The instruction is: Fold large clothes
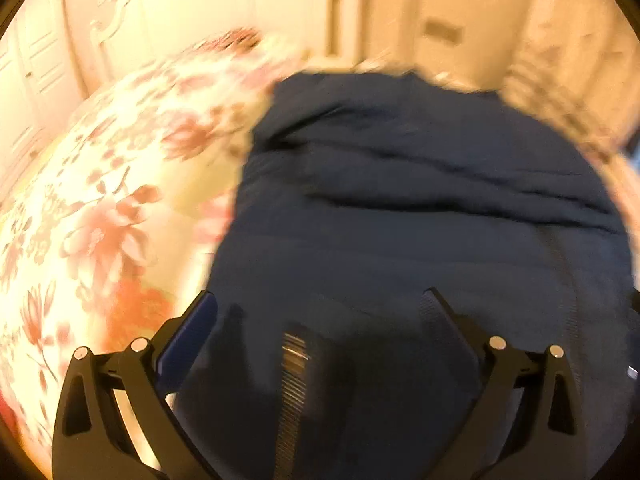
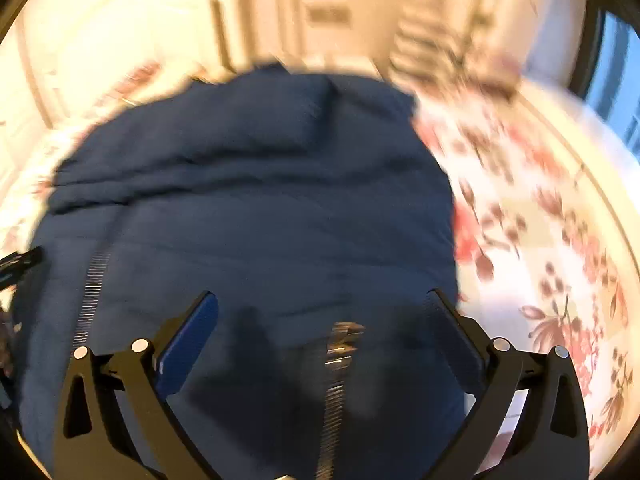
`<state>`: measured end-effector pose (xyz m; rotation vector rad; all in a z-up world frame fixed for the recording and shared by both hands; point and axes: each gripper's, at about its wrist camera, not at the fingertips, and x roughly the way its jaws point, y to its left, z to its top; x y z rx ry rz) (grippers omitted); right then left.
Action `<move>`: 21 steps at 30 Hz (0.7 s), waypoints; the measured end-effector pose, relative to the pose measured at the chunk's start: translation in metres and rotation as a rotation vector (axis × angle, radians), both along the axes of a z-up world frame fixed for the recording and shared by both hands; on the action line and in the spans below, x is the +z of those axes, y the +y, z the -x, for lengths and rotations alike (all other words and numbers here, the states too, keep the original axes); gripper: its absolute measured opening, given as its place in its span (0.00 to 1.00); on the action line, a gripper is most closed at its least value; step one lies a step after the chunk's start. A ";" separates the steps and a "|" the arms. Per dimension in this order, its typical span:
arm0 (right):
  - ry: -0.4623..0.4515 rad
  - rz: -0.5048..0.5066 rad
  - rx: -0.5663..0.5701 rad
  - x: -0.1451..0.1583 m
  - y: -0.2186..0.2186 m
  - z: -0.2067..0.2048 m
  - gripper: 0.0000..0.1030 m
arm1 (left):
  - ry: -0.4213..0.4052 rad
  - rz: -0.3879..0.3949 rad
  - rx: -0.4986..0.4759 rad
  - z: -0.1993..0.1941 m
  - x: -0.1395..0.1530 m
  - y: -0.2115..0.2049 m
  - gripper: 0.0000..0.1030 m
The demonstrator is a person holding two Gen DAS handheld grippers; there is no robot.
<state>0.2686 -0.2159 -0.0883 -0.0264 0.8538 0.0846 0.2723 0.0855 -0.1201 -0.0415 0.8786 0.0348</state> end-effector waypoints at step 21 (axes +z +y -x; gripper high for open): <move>0.016 0.049 0.245 -0.010 0.054 0.078 0.95 | -0.082 -0.015 -0.121 0.087 0.005 -0.028 0.98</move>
